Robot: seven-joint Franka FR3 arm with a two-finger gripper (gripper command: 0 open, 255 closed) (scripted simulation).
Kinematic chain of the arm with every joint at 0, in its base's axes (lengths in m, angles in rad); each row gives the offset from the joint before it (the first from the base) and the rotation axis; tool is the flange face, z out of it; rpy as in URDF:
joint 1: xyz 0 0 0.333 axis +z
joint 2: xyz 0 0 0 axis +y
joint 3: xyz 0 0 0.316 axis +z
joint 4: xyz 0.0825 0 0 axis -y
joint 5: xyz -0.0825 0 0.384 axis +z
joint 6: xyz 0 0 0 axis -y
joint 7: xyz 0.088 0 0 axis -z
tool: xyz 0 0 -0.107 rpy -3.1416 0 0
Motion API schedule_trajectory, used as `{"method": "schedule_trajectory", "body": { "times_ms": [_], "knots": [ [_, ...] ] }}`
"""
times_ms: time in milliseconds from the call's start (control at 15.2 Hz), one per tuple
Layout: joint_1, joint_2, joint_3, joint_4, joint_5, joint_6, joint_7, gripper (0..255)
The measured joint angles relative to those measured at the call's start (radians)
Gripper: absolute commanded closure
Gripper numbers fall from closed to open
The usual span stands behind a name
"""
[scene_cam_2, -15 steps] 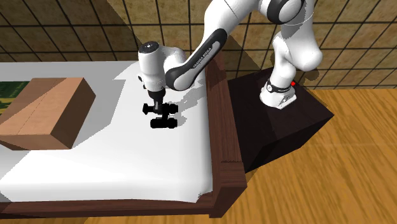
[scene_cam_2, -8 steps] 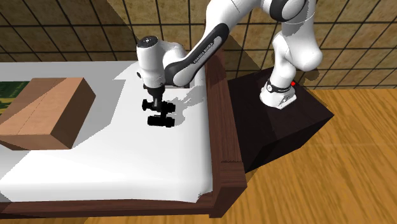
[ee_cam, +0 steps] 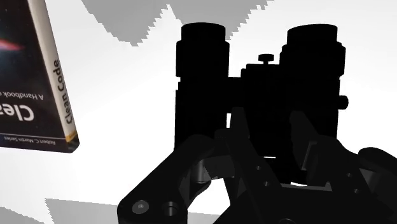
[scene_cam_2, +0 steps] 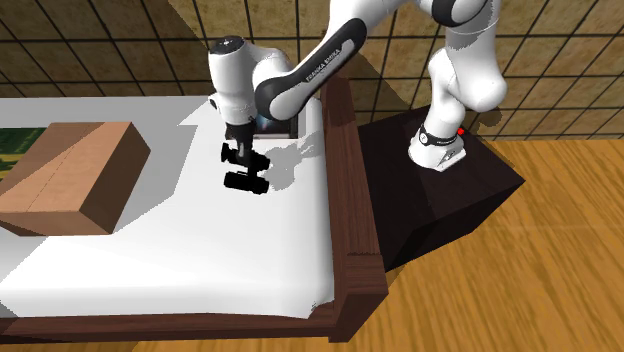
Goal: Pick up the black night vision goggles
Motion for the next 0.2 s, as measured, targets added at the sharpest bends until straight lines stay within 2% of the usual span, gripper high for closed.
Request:
{"method": "schedule_trajectory", "body": {
  "times_ms": [198],
  "knots": [
    [0.002, -0.013, 0.000, 0.014, -0.002, -0.027, 0.002, 255]
  ]
}}
